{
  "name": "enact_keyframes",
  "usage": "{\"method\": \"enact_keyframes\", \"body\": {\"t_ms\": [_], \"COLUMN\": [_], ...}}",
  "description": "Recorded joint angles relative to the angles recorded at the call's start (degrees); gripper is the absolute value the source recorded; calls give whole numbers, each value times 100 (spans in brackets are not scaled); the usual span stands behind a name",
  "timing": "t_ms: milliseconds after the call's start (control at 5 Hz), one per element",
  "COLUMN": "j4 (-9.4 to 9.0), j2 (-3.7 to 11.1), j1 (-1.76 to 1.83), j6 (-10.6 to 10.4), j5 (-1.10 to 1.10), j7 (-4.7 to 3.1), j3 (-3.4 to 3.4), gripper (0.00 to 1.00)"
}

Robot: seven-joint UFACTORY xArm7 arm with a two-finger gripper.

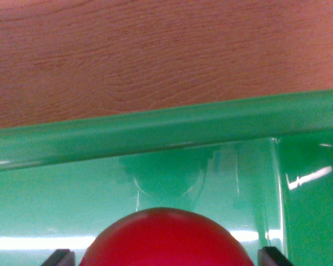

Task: Pick fruit

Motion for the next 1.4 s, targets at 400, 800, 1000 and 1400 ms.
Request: {"method": "enact_keyframes", "body": {"t_ms": [400,800,1000,1400], "j4": [175,356,356,539], "j2": [-84,-171,-171,-260], "j1": [2,4,4,6], "j6": [260,527,527,798], "j5": [-6,-13,-13,-20], "j7": [-1,-3,-3,-4], "j3": [-3,-6,-6,-10], "gripper": [100,100,100,100]}}
